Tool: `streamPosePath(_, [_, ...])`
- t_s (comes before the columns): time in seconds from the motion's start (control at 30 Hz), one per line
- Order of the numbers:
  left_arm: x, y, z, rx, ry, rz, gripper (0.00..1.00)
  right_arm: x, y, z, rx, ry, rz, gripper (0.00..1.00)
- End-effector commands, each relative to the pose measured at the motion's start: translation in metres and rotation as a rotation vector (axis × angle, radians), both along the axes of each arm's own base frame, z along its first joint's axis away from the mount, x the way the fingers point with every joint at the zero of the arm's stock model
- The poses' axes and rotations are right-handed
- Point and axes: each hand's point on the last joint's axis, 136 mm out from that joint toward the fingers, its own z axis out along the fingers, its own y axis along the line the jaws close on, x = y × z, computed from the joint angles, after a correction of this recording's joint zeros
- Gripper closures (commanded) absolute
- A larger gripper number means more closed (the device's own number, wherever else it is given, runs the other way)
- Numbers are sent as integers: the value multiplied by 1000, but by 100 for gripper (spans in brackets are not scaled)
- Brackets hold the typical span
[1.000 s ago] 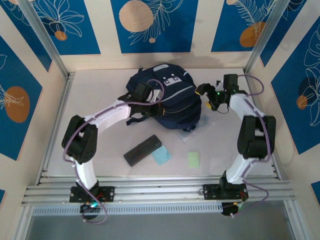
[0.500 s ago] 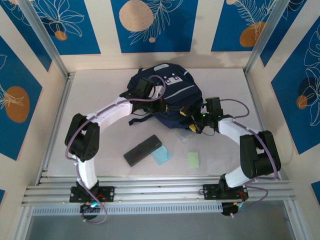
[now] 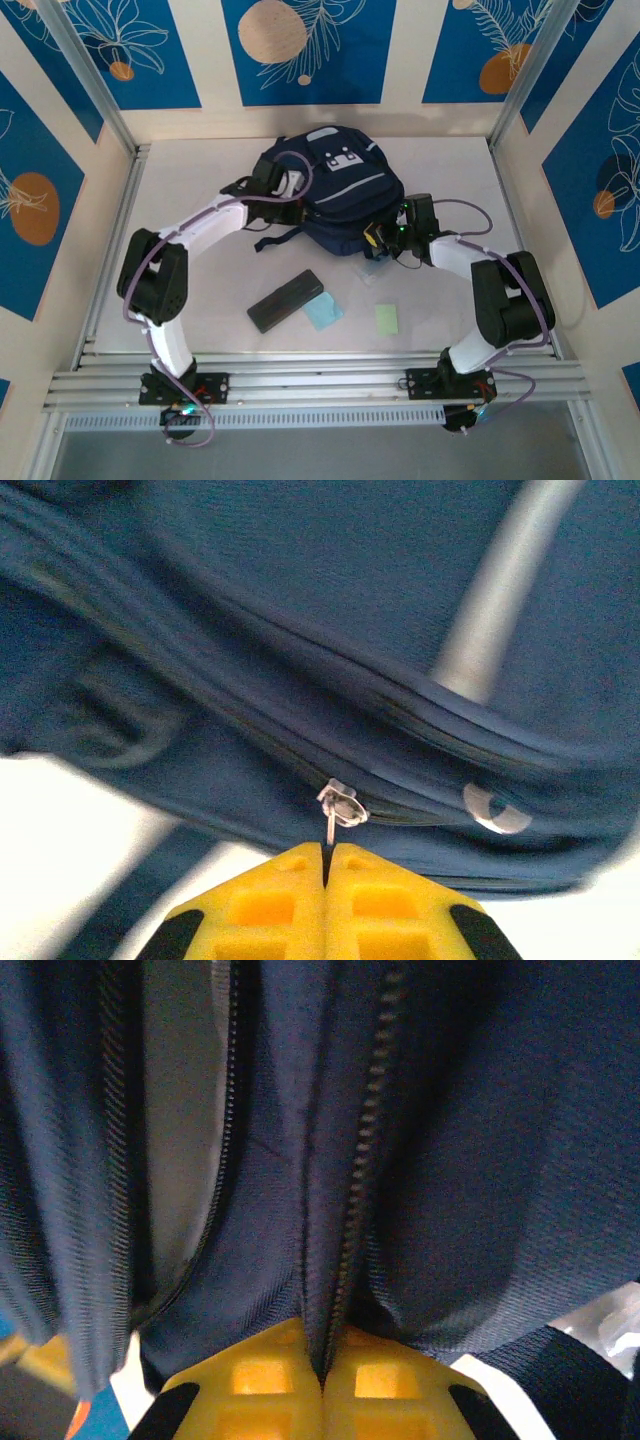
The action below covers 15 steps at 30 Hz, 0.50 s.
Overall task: Pack the student bag
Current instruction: Unzip the student bag at the top-center of the table.
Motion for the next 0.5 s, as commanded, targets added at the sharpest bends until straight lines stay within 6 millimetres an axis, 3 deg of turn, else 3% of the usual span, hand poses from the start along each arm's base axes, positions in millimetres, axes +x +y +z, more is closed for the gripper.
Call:
streamPosePath(0.0, [34,107,2,363,-80,141,100,6,0,25,-22,-85,18,100])
streamPosePath(0.13, [71,133,14,378,-174,247,100,6,12,28,-10,-98,59,100])
streamPosePath(0.3, [113,136,18,306,-272,364,100,8,38,42,-5,-153,151,100])
streamPosePath(0.37, [119,131,16,247,-264,379,100,7,47,45,-2,-169,180,100])
streamPosePath(0.47, [111,111,17,134,-232,330,100,6,58,48,-10,-180,223,100])
